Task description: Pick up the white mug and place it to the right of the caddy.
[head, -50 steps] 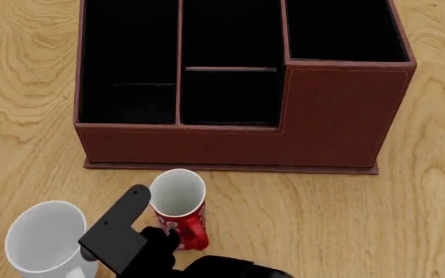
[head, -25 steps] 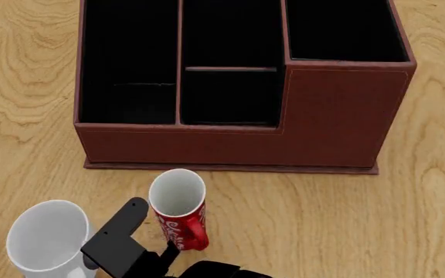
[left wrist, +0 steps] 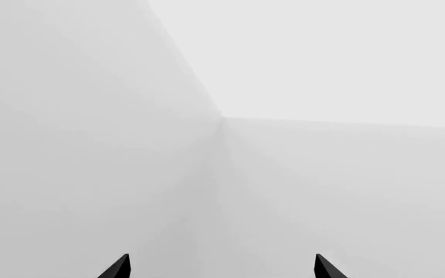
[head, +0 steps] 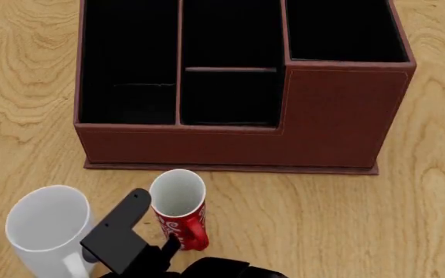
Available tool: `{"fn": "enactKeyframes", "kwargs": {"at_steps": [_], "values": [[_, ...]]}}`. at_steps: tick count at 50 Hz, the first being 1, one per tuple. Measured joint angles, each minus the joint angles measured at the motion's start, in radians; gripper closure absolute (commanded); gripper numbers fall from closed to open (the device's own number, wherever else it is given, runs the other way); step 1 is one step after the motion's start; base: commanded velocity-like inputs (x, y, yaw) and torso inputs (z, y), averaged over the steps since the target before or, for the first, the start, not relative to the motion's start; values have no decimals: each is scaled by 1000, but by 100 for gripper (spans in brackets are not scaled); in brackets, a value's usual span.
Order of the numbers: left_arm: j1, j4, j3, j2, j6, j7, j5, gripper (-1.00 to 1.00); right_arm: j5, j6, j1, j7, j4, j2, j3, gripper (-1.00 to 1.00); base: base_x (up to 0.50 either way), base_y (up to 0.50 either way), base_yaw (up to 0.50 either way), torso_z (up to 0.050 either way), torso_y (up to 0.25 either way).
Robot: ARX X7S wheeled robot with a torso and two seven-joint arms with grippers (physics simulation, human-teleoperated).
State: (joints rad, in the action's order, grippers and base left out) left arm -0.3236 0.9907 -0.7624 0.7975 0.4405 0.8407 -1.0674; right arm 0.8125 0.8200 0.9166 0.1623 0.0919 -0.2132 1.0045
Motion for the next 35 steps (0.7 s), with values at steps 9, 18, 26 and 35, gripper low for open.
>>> {"fn": "enactKeyframes", "kwargs": {"at_steps": [9,18,26,35], "values": [[-4,4,-2,15,-2,15,-15,-100,46,41,4,-53,-119,-39,-33,100,0,0,0,0,0],[-16,4,1,34,-5,30,-28,-100,106,84,13,-106,-238,-68,-71,100,0,0,0,0,0],[-26,3,7,48,-8,40,-34,-100,170,119,32,-153,-329,-87,-118,100,0,0,0,0,0],[-34,-1,16,56,-14,45,-33,-100,245,154,68,-205,-416,-101,-175,100,0,0,0,0,0]]}}
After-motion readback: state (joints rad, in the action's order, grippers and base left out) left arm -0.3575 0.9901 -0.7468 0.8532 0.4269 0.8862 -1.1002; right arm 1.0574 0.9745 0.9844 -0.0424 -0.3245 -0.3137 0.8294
